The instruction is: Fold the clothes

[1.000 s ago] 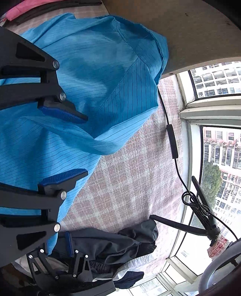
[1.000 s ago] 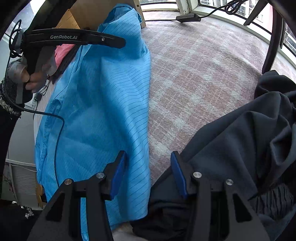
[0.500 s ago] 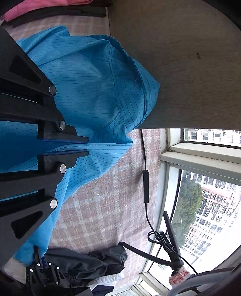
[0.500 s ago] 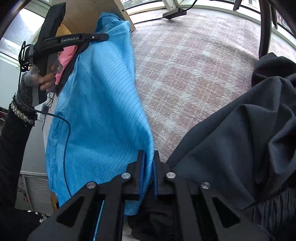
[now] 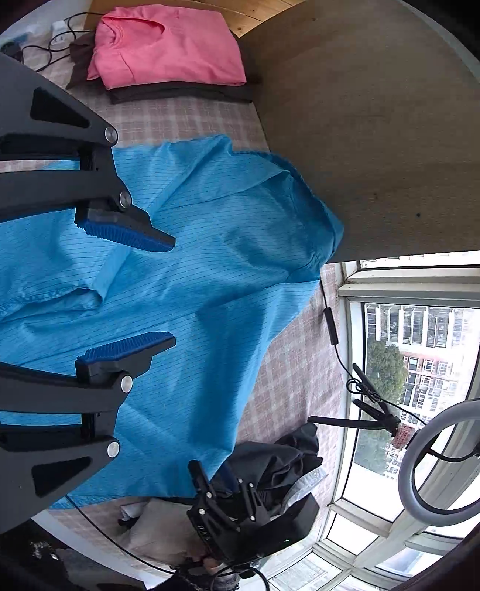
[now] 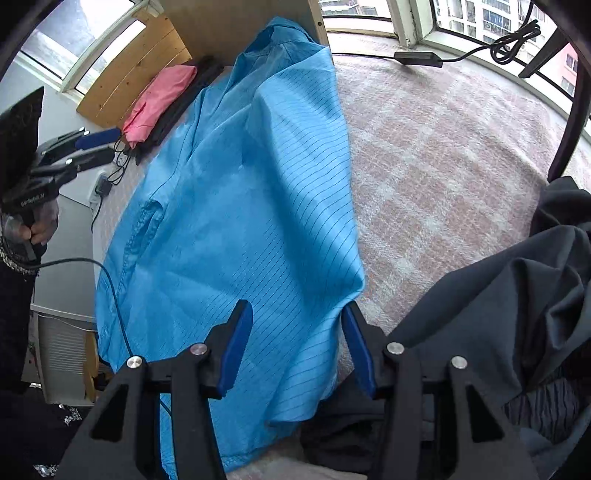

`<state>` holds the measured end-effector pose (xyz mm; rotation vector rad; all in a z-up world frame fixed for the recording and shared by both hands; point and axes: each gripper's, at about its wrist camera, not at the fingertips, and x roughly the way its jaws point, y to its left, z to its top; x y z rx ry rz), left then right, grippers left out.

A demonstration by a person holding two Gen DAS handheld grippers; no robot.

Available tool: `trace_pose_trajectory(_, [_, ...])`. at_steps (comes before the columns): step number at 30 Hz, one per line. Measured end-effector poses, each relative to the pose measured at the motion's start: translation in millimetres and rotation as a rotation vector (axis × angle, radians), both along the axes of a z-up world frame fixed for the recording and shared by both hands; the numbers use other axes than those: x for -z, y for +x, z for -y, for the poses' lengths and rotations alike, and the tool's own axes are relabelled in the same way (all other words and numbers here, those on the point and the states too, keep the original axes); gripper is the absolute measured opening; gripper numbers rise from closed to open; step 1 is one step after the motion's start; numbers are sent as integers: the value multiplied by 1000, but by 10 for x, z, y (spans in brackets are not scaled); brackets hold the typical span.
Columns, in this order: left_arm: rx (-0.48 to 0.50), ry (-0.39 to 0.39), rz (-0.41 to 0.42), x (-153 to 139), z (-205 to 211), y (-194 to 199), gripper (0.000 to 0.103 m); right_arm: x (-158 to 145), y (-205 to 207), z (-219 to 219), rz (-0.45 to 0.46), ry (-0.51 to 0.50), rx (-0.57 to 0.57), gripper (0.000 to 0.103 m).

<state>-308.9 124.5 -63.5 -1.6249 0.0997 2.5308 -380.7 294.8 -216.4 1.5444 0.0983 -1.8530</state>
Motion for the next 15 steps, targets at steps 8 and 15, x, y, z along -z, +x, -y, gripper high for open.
trace_pose_trajectory(8, [-45,82,161,546,-206,972,43,148,117,-357,-71,136,49,50])
trace_pose_trajectory(15, [-139,163,247,736,-360,2213,44,-65,226,-398,-91,67,76,50])
